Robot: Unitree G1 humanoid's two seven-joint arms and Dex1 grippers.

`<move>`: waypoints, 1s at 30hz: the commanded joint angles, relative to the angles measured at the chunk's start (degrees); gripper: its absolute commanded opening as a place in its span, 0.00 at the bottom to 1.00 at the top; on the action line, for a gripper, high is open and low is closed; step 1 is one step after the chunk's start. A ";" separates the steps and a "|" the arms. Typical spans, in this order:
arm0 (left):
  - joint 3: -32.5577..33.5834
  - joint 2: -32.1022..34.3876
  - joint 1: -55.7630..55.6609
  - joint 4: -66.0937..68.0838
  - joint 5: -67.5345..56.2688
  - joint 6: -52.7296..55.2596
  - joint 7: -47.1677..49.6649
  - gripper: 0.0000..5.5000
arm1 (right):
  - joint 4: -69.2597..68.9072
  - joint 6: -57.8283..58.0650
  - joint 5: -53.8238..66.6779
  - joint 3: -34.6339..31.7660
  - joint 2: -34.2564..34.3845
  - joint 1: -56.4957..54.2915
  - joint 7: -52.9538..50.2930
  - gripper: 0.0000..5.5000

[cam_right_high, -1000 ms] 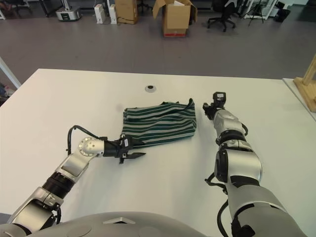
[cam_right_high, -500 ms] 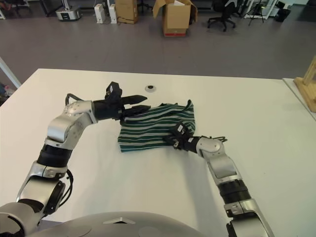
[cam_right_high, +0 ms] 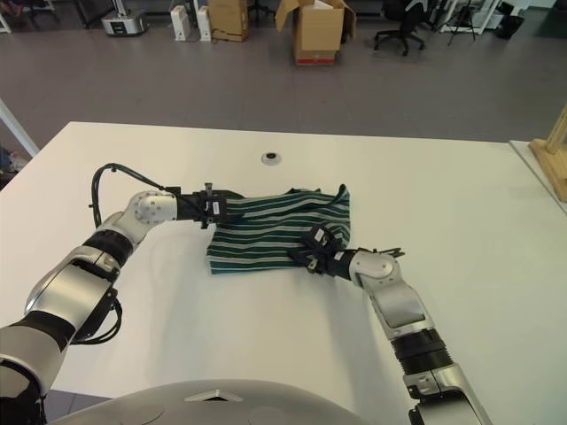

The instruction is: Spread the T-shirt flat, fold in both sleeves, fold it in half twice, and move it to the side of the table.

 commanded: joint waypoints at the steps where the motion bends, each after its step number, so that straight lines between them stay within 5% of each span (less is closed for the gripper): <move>1: -1.52 1.11 -2.42 3.14 4.38 -0.86 1.18 0.39 | 0.42 1.38 -0.40 0.39 -0.53 1.09 -0.44 0.36; 8: -4.58 0.97 -6.47 8.47 14.05 3.80 11.69 0.39 | 1.72 0.19 -0.25 0.34 -0.46 -0.36 -1.01 0.36; 12: 2.05 -2.57 -8.36 10.01 8.44 8.46 14.14 0.39 | 1.96 -0.69 -0.64 0.97 -0.31 0.42 -1.36 0.36; 19: 15.53 -7.43 -11.98 14.08 -0.43 31.54 26.81 0.39 | 2.78 -1.21 -0.72 2.23 0.64 -0.69 -1.57 0.36; 22: 16.22 -5.70 -11.46 14.54 1.18 36.91 31.04 0.39 | 2.87 -1.16 -0.60 2.71 0.74 -1.20 -1.38 0.36; 25: 15.48 -5.36 -10.89 13.54 2.17 31.17 24.60 0.39 | 2.04 -0.82 -0.30 2.65 0.75 -0.43 -1.75 0.36; 30: 14.27 -4.42 -8.38 10.47 0.14 14.12 0.60 0.39 | 1.20 -0.69 0.00 2.15 0.66 1.35 -2.84 0.36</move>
